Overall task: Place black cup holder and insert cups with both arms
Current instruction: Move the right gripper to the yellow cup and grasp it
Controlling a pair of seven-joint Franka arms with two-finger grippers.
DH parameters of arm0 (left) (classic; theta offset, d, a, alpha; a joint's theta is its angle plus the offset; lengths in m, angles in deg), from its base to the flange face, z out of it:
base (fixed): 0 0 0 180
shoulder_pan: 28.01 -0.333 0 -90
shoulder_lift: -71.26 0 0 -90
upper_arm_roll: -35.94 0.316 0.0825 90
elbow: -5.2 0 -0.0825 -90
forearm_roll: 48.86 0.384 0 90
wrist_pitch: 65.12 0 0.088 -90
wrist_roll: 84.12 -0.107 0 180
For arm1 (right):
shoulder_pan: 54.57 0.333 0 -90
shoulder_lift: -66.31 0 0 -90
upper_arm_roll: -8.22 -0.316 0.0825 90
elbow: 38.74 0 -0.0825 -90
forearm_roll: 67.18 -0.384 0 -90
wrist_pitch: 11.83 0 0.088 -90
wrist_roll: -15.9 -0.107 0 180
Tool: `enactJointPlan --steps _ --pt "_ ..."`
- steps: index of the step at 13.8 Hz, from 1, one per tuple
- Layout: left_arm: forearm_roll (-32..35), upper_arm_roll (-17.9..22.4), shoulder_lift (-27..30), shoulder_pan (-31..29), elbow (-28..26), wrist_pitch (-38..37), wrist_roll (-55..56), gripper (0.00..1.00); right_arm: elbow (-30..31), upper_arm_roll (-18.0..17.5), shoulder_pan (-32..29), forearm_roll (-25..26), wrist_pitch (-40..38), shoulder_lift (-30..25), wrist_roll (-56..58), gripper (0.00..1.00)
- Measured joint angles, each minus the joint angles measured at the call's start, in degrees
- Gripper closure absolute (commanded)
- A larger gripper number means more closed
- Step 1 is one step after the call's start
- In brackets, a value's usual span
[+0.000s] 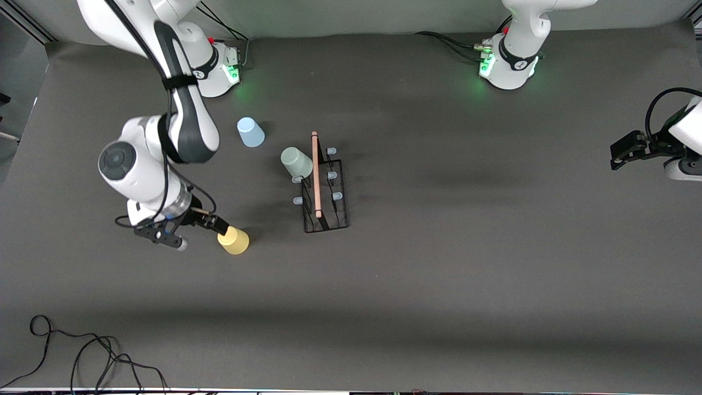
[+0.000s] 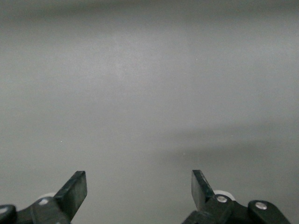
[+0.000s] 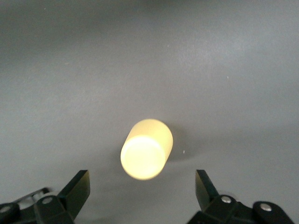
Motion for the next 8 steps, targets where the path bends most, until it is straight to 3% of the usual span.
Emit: enactJointPlan --steps 3,8 --pt "0.00 0.02 0.00 0.00 0.00 -0.23 0.00 0.00 -1.73 -0.05 -0.41 -1.81 2.96 4.26 0.98 0.00" --pt "-0.07 -0.01 -0.01 0.02 -0.01 -0.25 1.64 0.00 -3.08 -1.52 -0.37 -9.85 7.29 10.54 2.29 0.00"
